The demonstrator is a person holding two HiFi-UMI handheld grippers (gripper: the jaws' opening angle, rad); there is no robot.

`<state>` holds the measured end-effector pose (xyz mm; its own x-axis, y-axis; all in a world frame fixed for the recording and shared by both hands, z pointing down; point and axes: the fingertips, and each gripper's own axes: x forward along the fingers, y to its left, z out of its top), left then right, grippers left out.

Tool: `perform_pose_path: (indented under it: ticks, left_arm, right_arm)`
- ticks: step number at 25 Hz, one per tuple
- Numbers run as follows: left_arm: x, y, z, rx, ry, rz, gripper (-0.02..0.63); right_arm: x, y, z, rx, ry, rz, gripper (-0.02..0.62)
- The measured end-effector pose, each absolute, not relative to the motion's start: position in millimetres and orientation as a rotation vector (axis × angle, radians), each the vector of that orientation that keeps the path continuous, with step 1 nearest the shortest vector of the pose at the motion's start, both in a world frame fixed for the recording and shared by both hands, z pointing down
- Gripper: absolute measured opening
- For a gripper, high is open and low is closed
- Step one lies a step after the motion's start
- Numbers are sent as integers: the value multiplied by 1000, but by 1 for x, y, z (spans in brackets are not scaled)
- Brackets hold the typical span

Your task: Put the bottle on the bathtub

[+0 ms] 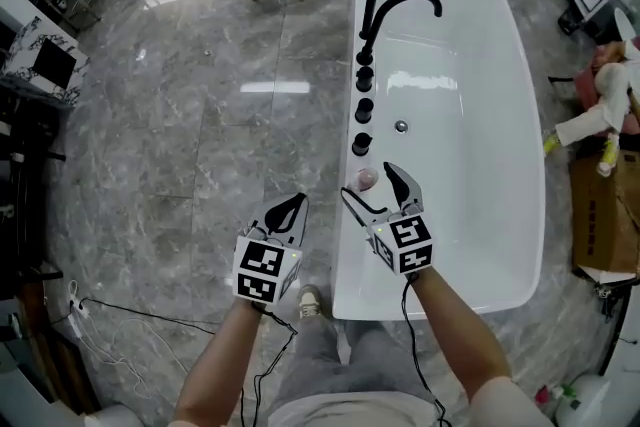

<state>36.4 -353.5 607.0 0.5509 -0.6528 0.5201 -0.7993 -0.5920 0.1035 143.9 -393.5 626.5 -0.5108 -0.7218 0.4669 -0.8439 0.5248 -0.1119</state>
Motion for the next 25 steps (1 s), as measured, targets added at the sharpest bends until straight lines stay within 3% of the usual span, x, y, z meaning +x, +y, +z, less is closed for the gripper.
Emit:
perform_pose_path:
  ticks: [3, 5, 18, 25]
  left_arm:
    - [31, -351, 574, 2474, -1221, 591, 21]
    - [27, -347, 552, 2481, -1236, 573, 21]
    - [6, -298, 407, 2567, -1372, 478, 21]
    - [4, -258, 361, 2673, -1421, 489, 21]
  right_arm:
    - [149, -383, 574, 1341, -2460, 493, 379]
    - [154, -375, 539, 1371, -2484, 454, 278]
    - [163, -290, 378, 1400, -2501, 367, 54]
    - [174, -252, 328, 1406, -2546, 315, 29]
